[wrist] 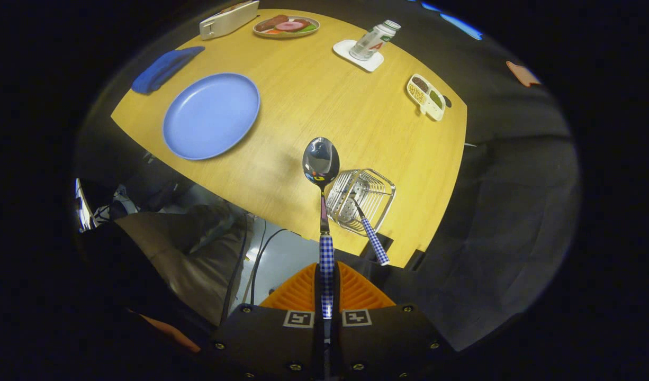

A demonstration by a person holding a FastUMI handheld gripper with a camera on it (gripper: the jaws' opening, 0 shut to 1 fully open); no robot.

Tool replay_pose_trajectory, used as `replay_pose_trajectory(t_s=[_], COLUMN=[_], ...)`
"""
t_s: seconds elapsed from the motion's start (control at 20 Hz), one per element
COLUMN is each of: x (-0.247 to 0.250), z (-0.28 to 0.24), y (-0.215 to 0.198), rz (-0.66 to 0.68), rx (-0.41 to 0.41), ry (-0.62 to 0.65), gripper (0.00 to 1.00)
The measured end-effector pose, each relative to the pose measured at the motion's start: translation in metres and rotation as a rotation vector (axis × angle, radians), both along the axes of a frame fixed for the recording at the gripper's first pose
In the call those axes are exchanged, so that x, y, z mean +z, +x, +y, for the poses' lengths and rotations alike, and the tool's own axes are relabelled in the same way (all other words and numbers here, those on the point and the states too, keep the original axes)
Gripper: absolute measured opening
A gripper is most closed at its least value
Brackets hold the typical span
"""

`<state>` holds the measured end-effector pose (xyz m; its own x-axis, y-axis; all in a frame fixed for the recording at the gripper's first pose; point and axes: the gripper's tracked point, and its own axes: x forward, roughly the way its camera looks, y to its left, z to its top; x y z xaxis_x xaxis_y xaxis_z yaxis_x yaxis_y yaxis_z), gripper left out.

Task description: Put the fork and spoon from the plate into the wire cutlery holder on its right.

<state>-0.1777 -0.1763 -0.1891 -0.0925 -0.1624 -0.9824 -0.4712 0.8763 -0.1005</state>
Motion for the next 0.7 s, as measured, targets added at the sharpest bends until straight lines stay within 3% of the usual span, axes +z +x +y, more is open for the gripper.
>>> replay_pose_trajectory(t_s=[0.25, 0.7], x=[-0.008, -0.032], z=[-0.04, -0.062], y=[-0.005, -0.002], rz=[0.087, 0.238], rx=[-0.01, 0.005], ry=[-0.09, -0.146], gripper=[0.05, 0.05])
